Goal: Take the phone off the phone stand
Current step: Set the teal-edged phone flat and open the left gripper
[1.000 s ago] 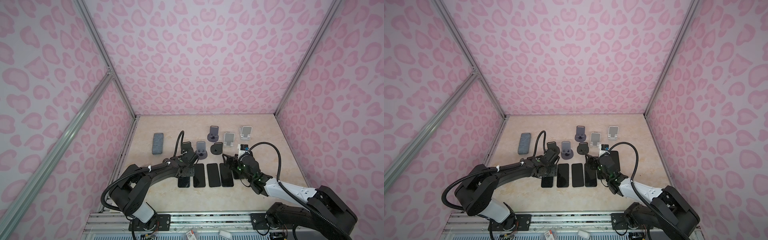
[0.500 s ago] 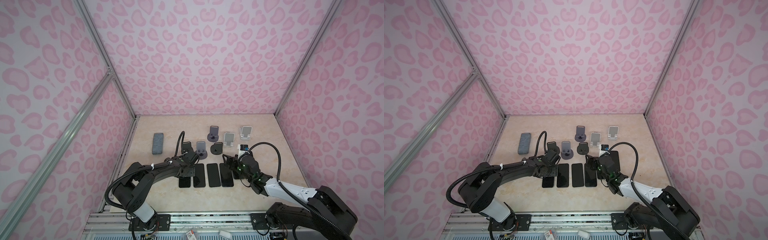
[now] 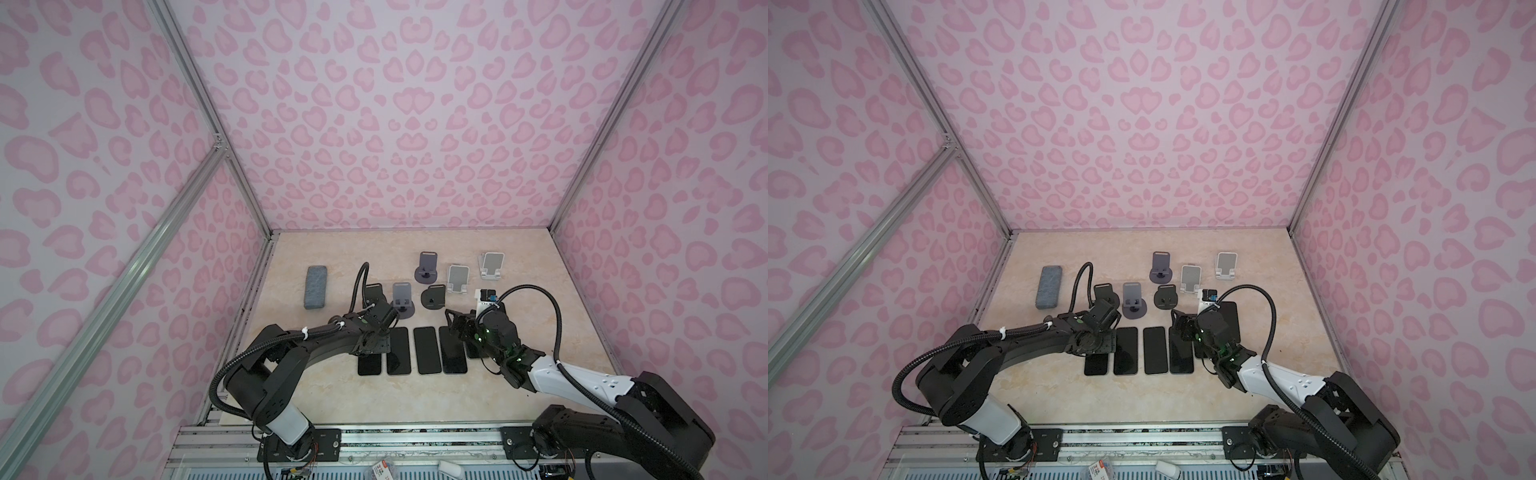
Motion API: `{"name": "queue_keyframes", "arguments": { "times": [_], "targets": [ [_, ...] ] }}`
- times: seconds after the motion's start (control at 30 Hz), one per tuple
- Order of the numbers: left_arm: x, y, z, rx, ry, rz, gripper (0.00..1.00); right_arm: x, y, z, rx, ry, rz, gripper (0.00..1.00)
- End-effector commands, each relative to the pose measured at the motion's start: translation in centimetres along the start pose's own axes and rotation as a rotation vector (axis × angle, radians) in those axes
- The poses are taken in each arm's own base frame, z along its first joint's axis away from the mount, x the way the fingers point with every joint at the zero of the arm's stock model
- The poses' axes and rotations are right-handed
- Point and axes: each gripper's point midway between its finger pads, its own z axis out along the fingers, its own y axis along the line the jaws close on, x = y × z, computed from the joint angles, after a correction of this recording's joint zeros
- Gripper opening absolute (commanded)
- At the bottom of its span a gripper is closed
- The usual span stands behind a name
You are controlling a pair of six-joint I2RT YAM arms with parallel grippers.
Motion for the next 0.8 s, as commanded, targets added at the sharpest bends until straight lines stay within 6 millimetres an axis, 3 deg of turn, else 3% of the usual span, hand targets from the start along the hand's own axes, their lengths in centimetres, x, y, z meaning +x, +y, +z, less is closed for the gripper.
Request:
{"name": "queue_keyframes", "arguments": {
  "times": [0.0,0.77],
  "targets": [
    [0.1,0.38,0.16,-0.029,0.008,0.005,0.78,-0.34,0.13,0.0,-0.002,-0.013,-0.004,0.92],
    [0.78,0.99,0.06,-0.04,0.018,0.006,0.81,-0.33,0.2,0.01,-0.006,-0.012,-0.004,0.92]
  ]
}}
